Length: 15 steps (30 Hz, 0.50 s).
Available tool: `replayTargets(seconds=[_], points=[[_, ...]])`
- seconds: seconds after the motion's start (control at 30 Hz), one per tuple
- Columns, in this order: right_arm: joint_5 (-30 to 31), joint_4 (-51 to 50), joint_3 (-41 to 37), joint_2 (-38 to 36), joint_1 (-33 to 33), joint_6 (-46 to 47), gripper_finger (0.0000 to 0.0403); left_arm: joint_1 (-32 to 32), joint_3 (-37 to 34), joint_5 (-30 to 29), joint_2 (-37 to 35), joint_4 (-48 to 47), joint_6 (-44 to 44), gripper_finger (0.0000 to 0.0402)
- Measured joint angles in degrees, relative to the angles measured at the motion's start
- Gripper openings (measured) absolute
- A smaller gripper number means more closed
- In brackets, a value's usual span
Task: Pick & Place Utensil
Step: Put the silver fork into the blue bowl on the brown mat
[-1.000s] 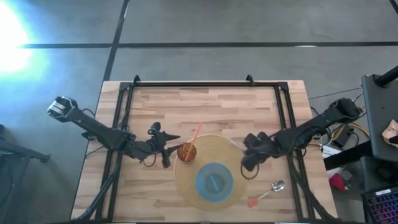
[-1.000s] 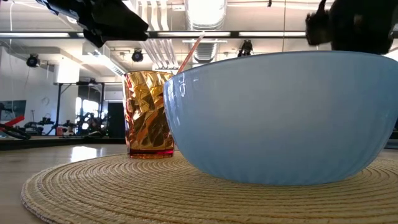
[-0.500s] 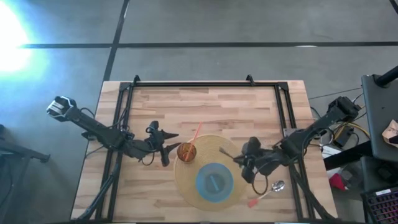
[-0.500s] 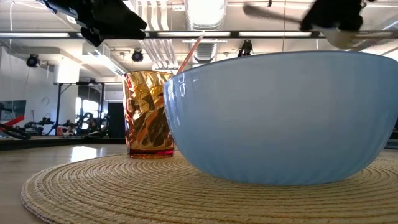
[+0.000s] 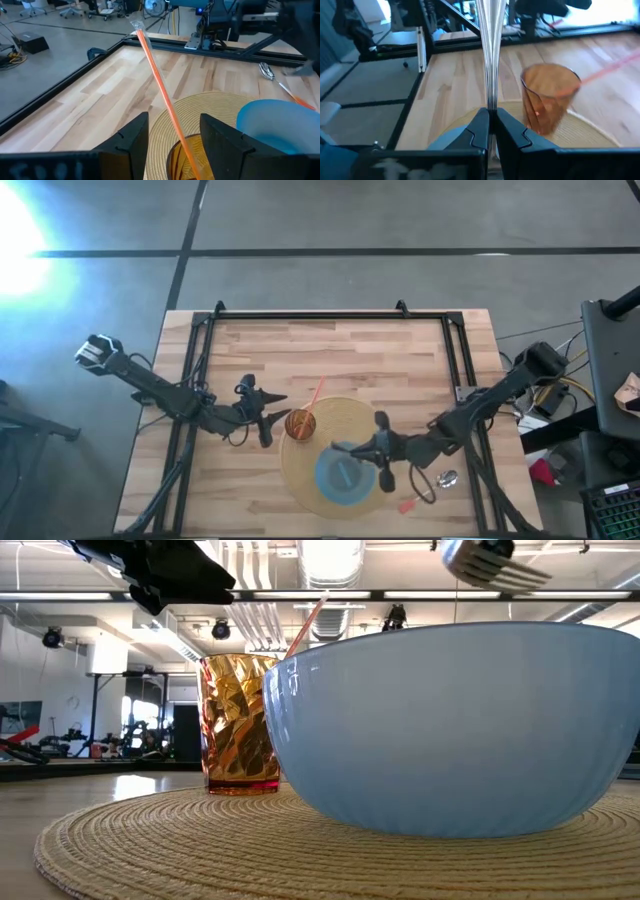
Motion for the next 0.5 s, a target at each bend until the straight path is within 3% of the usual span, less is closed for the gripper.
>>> replayTargets(seconds=[0.33,0.5], points=[[0.0,12.5,1.5,8.6,0.0,-10.5,0.0013,0.0,0.0,-1.7,0.0,-0.4,-3.7,0.017],[-0.6,14.2,1.5,12.3,-0.5,-10.2,0.0013,0.0,0.0,-1.7,0.0,-0.5,-3.9,0.017]])
